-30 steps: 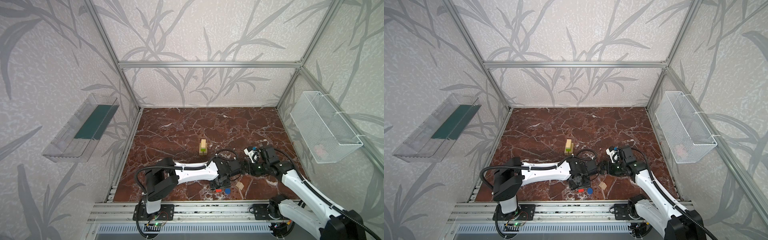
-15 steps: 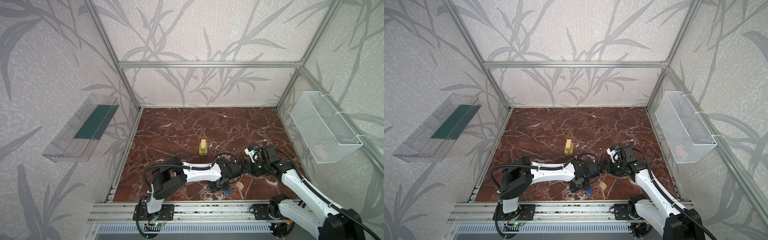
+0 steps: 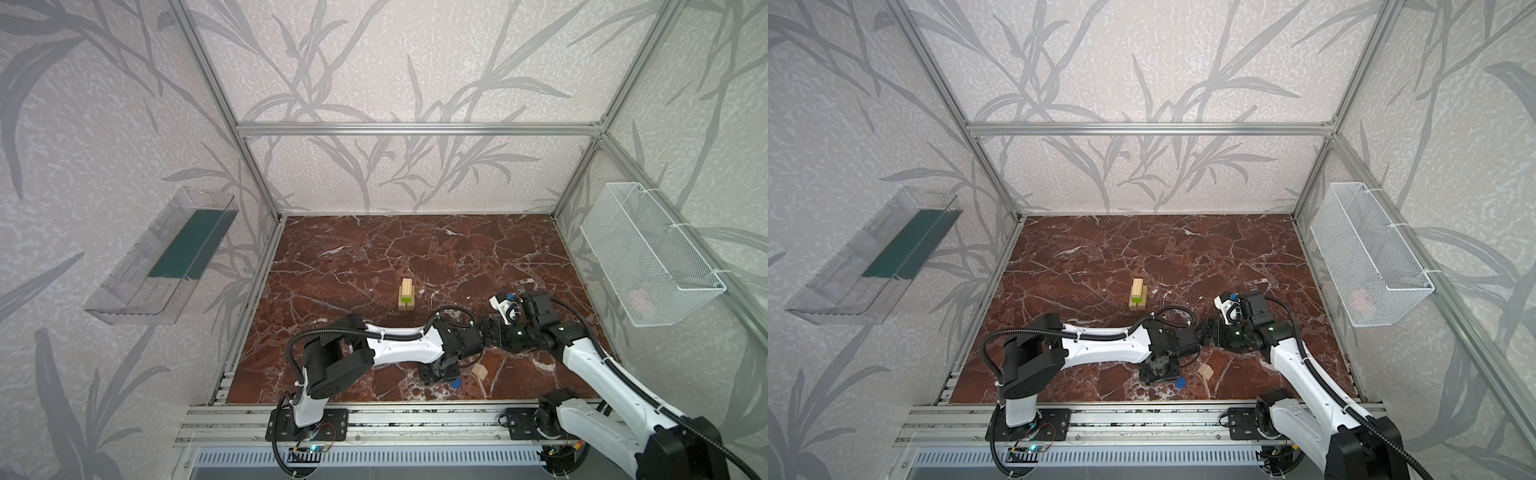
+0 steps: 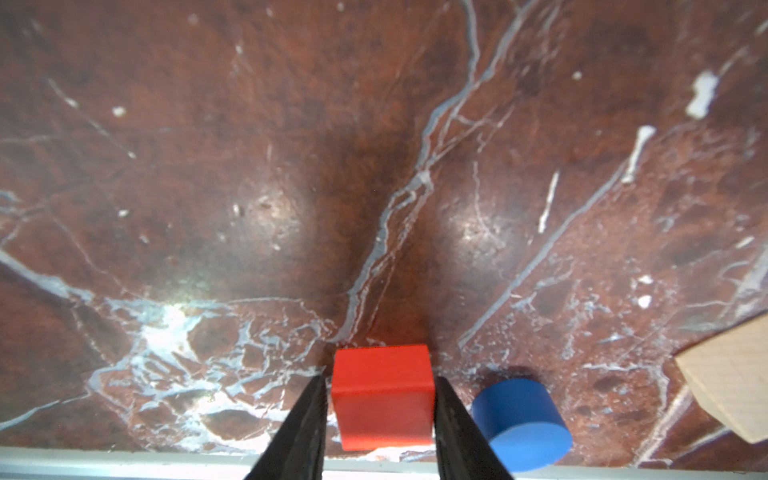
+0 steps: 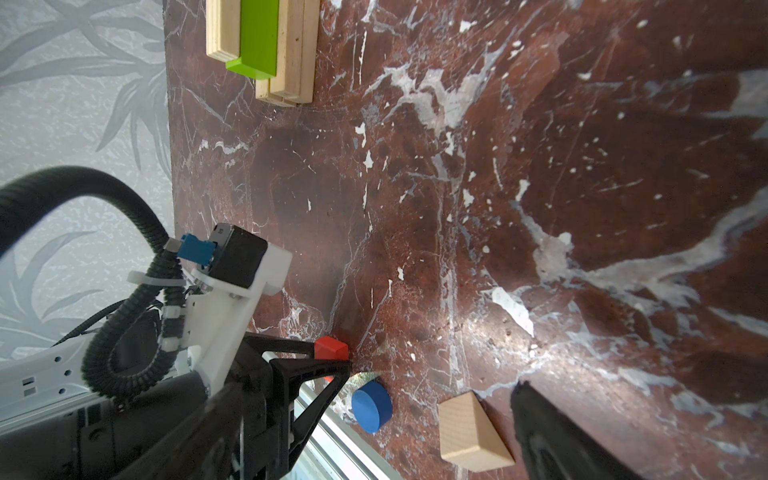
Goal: Build the wood block tower
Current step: 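Lower the left gripper and grasp the red cube, then lift the red cube with the left gripper and carry it toward the tower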
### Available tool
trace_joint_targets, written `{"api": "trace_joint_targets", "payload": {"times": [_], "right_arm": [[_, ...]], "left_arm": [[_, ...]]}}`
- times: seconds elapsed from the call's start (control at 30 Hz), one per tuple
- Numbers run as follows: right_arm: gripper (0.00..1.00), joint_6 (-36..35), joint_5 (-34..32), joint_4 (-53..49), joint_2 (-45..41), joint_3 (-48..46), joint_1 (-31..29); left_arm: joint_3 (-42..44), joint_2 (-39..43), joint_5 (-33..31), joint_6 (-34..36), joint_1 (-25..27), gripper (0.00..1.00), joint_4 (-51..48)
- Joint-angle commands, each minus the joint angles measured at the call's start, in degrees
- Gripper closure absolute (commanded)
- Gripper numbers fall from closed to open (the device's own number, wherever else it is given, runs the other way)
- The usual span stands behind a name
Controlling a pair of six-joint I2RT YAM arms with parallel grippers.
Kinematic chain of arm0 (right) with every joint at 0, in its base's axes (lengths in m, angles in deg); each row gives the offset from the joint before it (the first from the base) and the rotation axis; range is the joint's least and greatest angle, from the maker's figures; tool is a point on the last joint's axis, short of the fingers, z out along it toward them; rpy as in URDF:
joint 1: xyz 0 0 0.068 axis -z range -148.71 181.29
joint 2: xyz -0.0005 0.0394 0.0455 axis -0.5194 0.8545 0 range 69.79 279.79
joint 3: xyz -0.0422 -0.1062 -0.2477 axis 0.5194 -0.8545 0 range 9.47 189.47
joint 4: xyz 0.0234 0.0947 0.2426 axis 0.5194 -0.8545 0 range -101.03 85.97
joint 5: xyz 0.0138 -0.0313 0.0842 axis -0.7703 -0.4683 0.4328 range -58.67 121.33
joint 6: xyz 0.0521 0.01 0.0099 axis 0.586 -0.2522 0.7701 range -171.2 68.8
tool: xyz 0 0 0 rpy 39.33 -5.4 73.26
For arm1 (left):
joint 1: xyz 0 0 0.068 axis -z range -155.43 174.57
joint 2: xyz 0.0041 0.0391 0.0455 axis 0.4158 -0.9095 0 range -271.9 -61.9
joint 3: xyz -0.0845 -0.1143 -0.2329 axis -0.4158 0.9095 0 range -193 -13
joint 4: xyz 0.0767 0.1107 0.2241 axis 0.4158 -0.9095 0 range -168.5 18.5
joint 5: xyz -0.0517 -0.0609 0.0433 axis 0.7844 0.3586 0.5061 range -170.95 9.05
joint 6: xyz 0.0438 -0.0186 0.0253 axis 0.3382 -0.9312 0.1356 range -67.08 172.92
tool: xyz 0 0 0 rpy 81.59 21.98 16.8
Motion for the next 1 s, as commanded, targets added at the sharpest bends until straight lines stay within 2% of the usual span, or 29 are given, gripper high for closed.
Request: {"api": "trace_joint_targets", "payload": {"times": [0.0, 0.3, 0.5, 0.8, 0.97], "right_arm": [[0.01, -0.3, 1.4, 0.1, 0.1, -0.4, 0.3], [0.01, -0.1, 1.3, 0.5, 0.1, -0.1, 0.5], [0.01, -0.3, 1.1, 0.8, 0.0, 0.9, 0.5], [0.01, -1.4, 1.0, 2.9, 0.9, 4.1, 0.5], [0.01, -1.7, 2.3, 6.3, 2.8, 5.8, 0.0]], "left_arm": [[-1.7, -1.4, -0.2, -0.8, 0.5, 0.62, -1.4], [-2.4, -1.1, -1.4, 0.8, 0.6, 0.69, -2.8], [-4.5, 0.8, -5.9, 3.0, 0.6, 0.72, -7.9], [-6.5, 8.9, -16.1, 12.4, -0.7, 0.74, -17.5], [-6.8, 14.6, -19.6, 18.8, -3.8, 0.77, -19.8]]}}
